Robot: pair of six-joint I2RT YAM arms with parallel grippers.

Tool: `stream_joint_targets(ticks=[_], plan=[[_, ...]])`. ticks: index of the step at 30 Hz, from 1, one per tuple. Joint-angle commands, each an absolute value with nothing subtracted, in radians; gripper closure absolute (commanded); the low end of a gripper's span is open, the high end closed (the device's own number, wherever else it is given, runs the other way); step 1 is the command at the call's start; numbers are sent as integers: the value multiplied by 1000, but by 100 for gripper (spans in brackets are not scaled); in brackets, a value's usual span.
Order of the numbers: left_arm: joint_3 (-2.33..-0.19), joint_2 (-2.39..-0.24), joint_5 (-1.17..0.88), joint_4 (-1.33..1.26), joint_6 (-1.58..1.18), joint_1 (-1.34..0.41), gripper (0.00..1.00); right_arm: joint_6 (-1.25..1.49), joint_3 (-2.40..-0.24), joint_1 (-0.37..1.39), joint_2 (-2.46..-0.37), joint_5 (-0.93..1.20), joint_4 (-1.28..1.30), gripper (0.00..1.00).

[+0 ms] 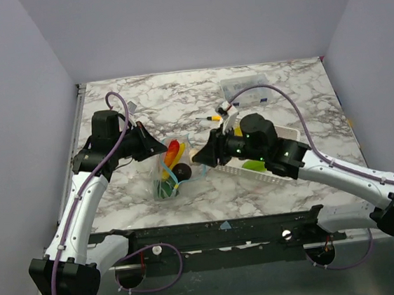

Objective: Place the food in the zip-top bag and seal the zipper
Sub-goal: Place the fake vegetable in the zipper food storage bag.

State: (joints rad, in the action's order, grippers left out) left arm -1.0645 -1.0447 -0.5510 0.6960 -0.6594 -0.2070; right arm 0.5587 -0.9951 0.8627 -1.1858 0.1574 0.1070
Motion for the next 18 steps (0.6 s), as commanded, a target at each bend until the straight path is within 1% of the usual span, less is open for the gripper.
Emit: stream_joint_targets(ticks=[1,7,11,14,16,18], plan=[[-1073,-1030,-577,666,-678,-207,100,531,-1059,981,-1256,104,106,62],[-1069,-1022,-578,676,-675,-207,100,512,-1179,1086,-1420,-132,162,62],[-1064,-1021,-586,675,-676,-207,100,555,-1250,1094,-1507,-302,225,58],[-1059,-1016,-588,669,-676,-208,100,568,-1271,1094,-1536,-340,240,42],[-1057,-1015,-591,667,-674,-207,100,563,-1290,1094,-1558,-307,253,31],[-1057,-1021,-594,666,-672,-207,100,569,-1298,1094,-1566,-263,262,23]])
